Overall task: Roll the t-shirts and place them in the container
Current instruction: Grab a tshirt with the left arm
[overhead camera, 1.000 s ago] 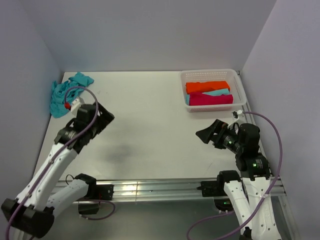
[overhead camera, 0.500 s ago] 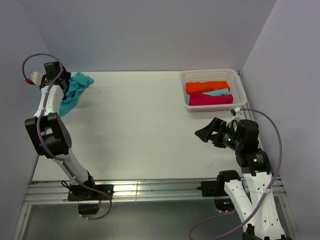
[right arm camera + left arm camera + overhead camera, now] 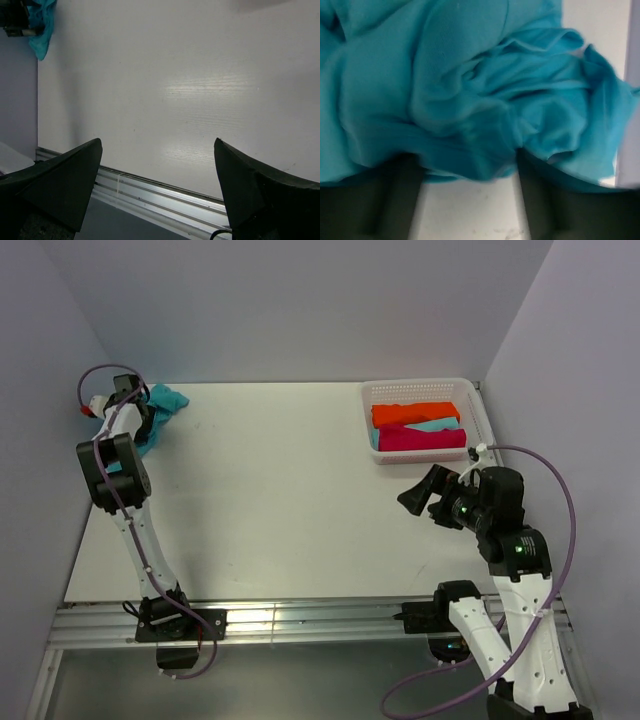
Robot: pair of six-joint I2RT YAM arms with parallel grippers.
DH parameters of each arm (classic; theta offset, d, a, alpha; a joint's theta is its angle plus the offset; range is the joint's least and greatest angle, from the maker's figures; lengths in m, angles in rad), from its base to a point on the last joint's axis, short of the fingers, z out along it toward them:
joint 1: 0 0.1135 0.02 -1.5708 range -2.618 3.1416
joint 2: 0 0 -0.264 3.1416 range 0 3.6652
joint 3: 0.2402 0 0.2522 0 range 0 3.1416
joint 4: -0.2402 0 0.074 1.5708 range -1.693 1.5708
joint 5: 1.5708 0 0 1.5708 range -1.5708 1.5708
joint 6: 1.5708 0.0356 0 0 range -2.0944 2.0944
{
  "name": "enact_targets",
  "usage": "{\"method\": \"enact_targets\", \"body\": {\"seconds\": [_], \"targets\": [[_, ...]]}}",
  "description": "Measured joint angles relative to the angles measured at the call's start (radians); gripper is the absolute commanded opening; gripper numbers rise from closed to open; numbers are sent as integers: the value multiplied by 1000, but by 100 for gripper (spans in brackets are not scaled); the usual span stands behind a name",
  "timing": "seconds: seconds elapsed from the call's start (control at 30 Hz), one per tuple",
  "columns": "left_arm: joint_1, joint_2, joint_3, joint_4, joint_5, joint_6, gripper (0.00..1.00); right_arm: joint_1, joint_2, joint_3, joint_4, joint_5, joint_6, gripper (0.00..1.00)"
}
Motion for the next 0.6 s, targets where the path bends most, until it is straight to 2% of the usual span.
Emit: {"method": "enact_targets", "body": {"seconds": [0.07, 0.1, 0.17, 0.3, 0.4, 0.53, 0.6], "targets": [[4, 32, 26, -1, 5, 6, 41, 0, 4, 7, -10, 13, 0, 100], [7, 37, 32, 3, 18, 10, 22, 0, 5, 8, -13, 16, 0, 100], [12, 39, 34, 16, 39, 15, 0, 0, 7, 8, -16, 23, 0, 100], [14, 24, 2, 62, 80, 56, 0, 0, 33, -24, 16, 54, 3, 100], [-11, -41, -67, 63, 71, 134, 0, 0, 138, -63, 40, 94, 7, 96], [-172, -279, -243, 37, 37, 209, 0, 1, 357, -76, 117, 137, 5, 95], [-297, -505, -372, 63, 63, 226, 0, 2, 446, -71, 152, 156, -1, 94]]}}
